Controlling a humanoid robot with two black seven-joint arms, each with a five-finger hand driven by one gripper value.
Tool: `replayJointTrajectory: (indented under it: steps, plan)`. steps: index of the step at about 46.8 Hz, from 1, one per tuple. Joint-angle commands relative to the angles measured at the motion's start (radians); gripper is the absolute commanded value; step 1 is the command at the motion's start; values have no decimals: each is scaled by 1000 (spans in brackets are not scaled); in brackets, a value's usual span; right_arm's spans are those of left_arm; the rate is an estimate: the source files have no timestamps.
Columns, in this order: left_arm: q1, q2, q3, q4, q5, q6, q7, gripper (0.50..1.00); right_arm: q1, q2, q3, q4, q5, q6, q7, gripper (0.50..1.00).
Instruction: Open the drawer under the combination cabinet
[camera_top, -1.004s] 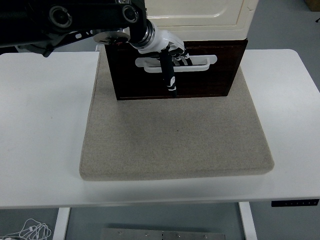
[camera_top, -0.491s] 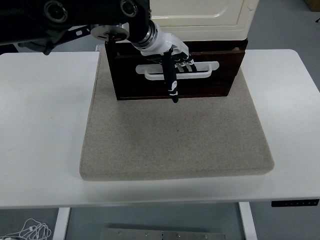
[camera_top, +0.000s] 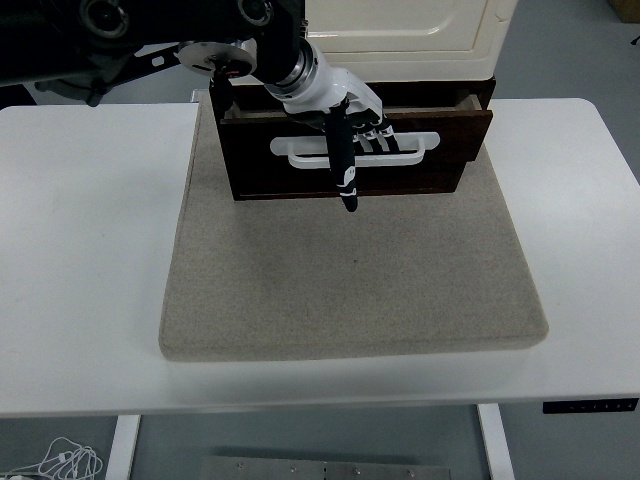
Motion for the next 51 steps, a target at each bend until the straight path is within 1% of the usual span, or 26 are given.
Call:
replayJointTrajectory:
  steps: [1,34,42,51]
  plan:
    - [-2,0,-2,0,0,-9,0,1000,0,0,0,0,0,0,0,926]
    - [-5,5,-41,-8,0,-114,0,1000,0,0,0,0,0,-1,0,926]
    - [-6,5,-45,-9,0,-123,0,1000,0,0,0,0,0,0,0,926]
    - [-5,8,-60,-9,0,-146,0,1000,0,0,0,0,0,0,0,926]
